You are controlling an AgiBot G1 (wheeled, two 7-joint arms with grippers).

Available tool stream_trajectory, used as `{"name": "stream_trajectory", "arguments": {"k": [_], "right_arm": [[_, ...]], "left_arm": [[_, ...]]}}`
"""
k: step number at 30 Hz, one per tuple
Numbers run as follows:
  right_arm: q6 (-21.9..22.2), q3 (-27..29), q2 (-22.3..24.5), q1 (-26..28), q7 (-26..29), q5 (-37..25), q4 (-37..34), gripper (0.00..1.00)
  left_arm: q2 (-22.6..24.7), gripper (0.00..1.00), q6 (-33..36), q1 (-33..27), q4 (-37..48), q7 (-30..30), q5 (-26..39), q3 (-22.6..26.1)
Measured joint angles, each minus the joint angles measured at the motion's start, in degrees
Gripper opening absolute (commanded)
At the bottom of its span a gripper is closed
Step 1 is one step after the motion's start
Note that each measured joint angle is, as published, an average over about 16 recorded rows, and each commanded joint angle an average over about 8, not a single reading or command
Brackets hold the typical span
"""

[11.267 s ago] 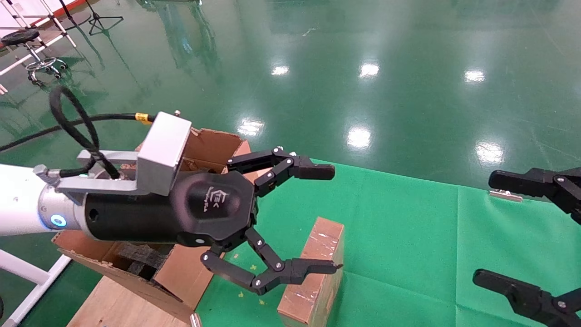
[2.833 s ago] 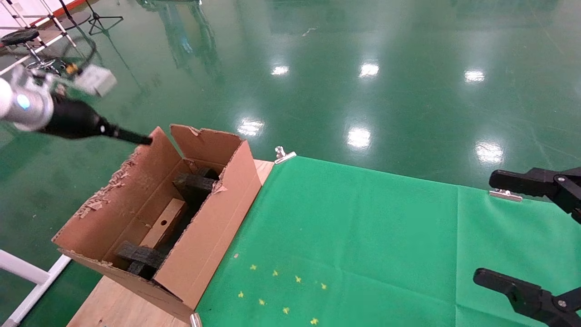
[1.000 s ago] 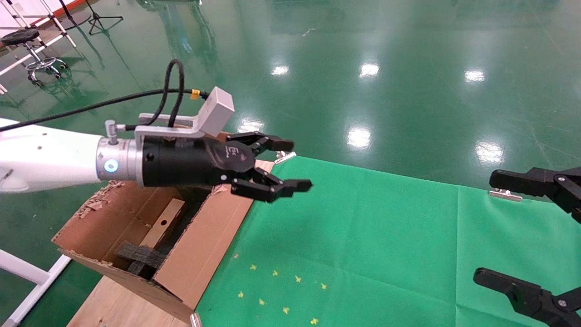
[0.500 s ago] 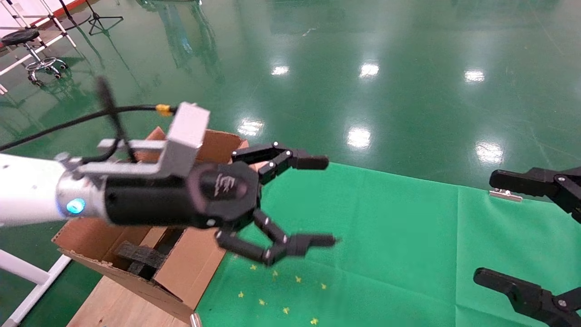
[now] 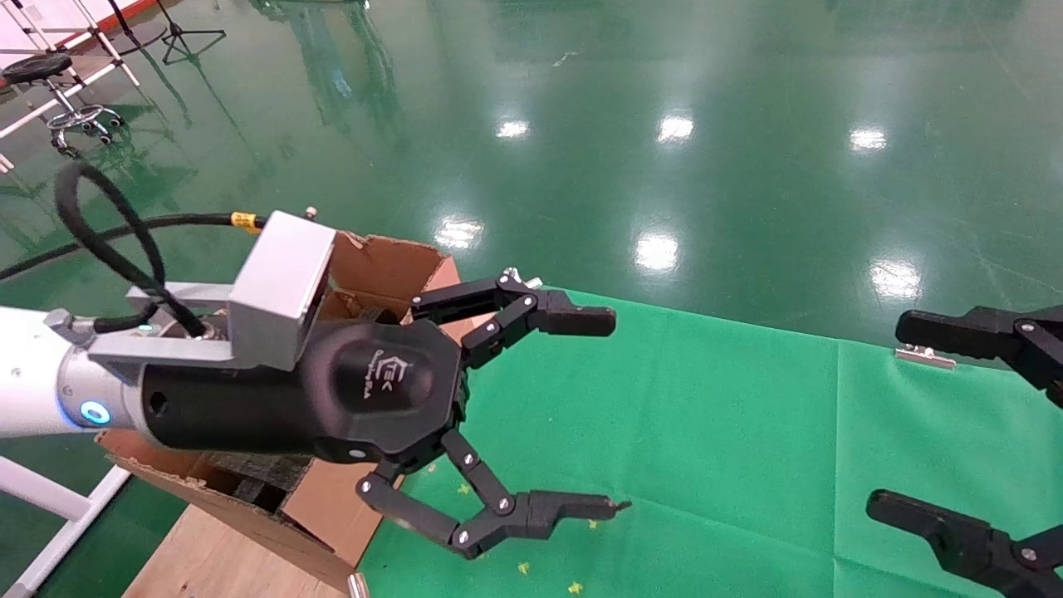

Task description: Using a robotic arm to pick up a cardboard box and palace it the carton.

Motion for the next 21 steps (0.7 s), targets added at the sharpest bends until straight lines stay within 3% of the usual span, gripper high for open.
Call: {"name": "stream_trajectory", "arguments": {"k": [21], "right_arm": [[0.0, 0.0, 0.0, 0.0, 0.0, 0.0, 0.0, 1.00]], "left_arm": [[0.2, 1.00, -0.5, -1.2, 1.3, -0.3, 1.1, 1.1]]}}
